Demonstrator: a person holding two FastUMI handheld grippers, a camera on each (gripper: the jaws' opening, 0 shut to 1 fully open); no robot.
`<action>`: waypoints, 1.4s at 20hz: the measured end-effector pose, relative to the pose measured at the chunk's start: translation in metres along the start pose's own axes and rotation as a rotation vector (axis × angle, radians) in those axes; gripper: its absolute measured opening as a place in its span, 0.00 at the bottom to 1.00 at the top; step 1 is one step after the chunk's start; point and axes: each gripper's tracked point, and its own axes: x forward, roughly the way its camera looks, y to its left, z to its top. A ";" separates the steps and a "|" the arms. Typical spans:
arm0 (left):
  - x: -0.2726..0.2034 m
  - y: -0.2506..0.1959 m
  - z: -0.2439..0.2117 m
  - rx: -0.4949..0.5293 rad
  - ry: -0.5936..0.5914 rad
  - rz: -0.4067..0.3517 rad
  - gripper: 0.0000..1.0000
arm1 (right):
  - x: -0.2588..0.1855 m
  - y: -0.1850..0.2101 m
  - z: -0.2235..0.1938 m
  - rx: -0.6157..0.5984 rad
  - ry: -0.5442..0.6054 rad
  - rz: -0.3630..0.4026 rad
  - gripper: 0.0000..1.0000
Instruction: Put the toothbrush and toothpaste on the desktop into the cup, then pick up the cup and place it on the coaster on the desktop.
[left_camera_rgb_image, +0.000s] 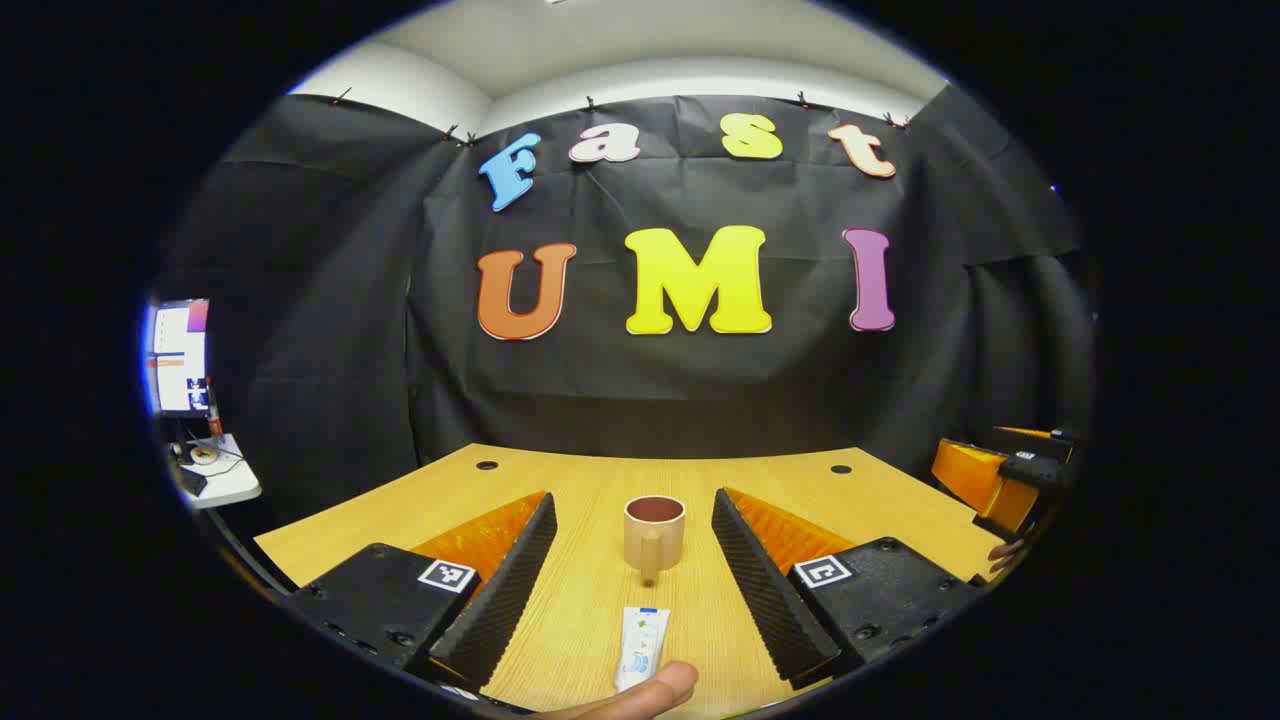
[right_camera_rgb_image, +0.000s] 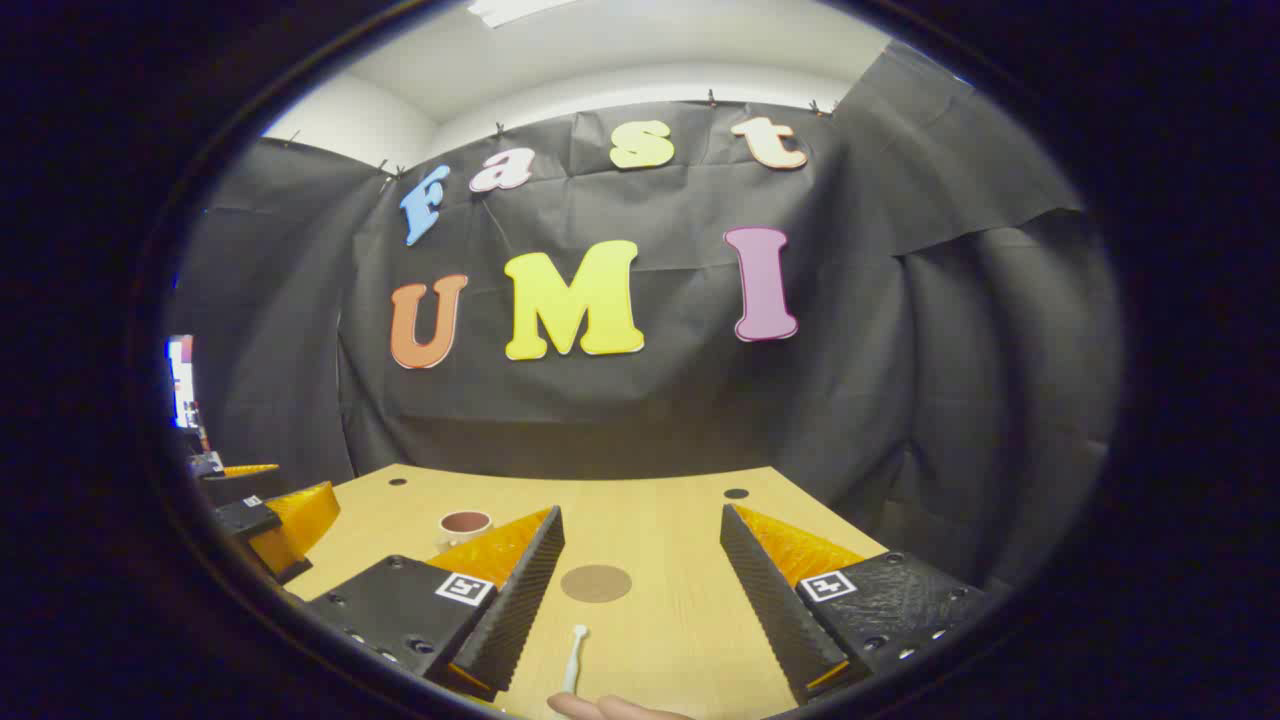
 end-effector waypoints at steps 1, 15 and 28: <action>0.000 0.004 0.006 -0.001 -0.009 0.010 0.95 | -0.004 0.006 0.002 0.001 -0.017 0.006 0.92; -0.008 -0.024 -0.006 0.071 0.003 -0.035 0.99 | -0.014 0.002 -0.005 -0.055 -0.028 0.005 0.96; 0.000 -0.019 -0.023 0.047 0.063 -0.021 0.99 | -0.007 0.009 -0.018 -0.113 -0.001 0.017 0.95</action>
